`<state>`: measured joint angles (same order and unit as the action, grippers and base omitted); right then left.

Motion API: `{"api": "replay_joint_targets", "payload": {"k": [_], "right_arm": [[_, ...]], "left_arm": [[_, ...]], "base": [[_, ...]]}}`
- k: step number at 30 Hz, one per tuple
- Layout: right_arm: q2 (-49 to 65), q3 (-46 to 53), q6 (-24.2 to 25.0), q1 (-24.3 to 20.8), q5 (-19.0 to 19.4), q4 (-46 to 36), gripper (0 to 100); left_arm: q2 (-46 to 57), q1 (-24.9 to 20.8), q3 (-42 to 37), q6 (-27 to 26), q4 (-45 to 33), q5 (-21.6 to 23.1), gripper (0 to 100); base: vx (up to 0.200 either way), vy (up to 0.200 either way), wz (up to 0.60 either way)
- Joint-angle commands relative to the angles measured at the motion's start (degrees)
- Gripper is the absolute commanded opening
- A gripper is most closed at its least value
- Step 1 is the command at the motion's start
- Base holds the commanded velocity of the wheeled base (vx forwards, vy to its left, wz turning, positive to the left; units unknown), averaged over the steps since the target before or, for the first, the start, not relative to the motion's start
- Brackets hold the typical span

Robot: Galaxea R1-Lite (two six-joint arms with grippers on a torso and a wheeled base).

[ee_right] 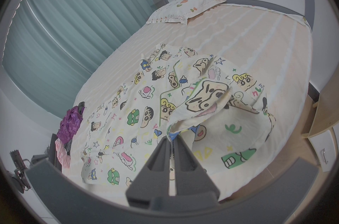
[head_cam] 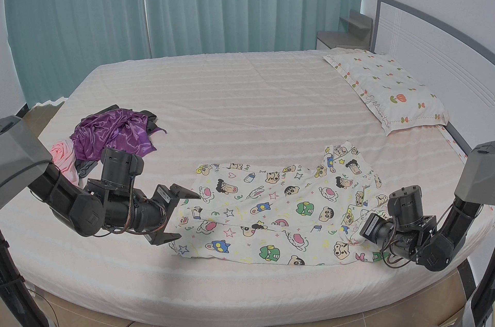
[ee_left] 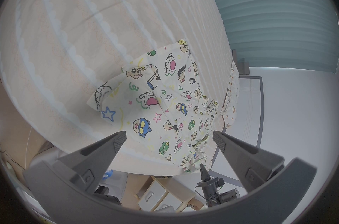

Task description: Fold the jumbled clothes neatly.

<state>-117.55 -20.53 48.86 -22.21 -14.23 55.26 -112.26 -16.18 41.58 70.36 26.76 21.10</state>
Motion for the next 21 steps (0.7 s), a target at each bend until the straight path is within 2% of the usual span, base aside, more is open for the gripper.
{"api": "replay_joint_targets", "payload": {"k": [1, 5, 14, 15, 21], "right_arm": [[0.31, 1.46, -0.08, -0.99, -1.95, -0.15, 0], [-0.04, 2.25, -0.34, -2.84, -5.2, -0.06, 0], [-0.4, 4.01, -1.84, -4.33, -5.37, -0.15, 0], [-0.4, 4.44, -2.28, -4.42, -5.37, -0.5, 100], [0.04, 8.14, -7.99, -4.51, -5.29, -0.59, 100]], "left_arm": [[-0.24, 0.01, -0.1, 0.04, -0.04, -0.01, 100], [-0.5, 0.01, -0.1, 0.04, 0.05, -0.01, 100], [-0.68, 0.09, -0.1, 0.04, 0.05, -0.01, 100], [-0.76, 0.01, -0.01, 0.04, 0.05, -0.01, 100], [-1.12, 0.01, -0.1, 0.04, 0.05, -0.1, 100]], "base": [[0.0, 0.0, 0.0], [0.0, 0.0, 0.0], [0.0, 0.0, 0.0], [0.0, 0.0, 0.0], [0.0, 0.0, 0.0]]}}
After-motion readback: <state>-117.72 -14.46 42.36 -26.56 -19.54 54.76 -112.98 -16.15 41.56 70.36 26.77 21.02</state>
